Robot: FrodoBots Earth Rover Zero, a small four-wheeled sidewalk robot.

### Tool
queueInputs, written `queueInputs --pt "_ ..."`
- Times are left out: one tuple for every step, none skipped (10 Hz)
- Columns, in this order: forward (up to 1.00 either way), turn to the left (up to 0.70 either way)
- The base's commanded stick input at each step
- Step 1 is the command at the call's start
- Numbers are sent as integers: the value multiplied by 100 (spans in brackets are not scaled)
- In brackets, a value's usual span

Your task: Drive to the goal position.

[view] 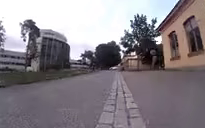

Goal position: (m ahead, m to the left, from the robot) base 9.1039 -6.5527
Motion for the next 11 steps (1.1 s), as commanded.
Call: queueInputs --pt "45 0" --pt "45 0" --pt "45 0" --pt "45 0" --pt "45 0" --pt "45 0" --pt "45 0" --pt "45 0" --pt "45 0" --pt "45 0" --pt "45 0"
